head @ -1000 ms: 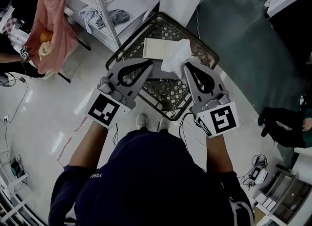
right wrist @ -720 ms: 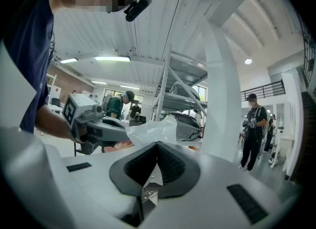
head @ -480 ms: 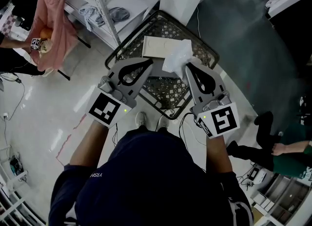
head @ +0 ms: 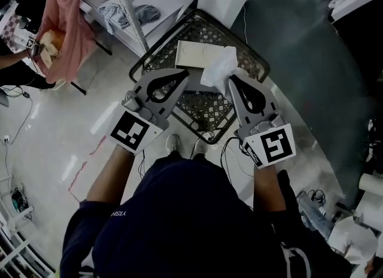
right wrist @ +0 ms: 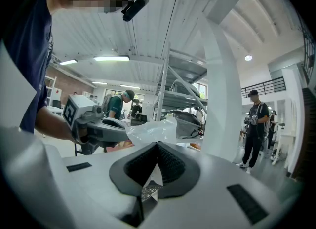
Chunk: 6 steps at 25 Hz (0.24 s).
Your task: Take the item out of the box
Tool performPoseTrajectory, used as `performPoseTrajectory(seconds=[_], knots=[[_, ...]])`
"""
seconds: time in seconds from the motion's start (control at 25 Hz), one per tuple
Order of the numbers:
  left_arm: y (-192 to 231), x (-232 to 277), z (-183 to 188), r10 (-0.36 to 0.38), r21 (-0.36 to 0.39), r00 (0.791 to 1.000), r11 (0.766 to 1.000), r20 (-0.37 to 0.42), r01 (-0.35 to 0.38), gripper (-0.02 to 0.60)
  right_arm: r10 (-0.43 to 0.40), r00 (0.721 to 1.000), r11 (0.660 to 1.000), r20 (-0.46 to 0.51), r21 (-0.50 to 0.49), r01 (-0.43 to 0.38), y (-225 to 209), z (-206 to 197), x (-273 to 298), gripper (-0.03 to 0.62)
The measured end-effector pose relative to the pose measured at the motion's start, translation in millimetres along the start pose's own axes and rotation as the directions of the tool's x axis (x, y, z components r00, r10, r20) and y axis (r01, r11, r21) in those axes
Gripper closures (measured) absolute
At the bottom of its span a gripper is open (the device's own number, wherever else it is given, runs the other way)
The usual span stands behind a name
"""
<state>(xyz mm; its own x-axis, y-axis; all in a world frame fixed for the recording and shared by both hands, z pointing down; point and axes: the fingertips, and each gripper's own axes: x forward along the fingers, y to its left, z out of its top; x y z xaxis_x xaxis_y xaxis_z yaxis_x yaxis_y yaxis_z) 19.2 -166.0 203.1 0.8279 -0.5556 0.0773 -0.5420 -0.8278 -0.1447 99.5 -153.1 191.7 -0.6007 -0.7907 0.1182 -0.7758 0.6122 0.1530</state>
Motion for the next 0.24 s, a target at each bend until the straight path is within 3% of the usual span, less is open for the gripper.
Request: performPoseTrajectory(seconds=[0.24], knots=[[-2.8,2.3,-2.5,0.001,-0.004,1.0,1.0,-0.002,-0.001,0.572,0.003,1.0,1.0,-0.003,0.001,-0.003,-0.7,-2.8,-1.4,0.569]])
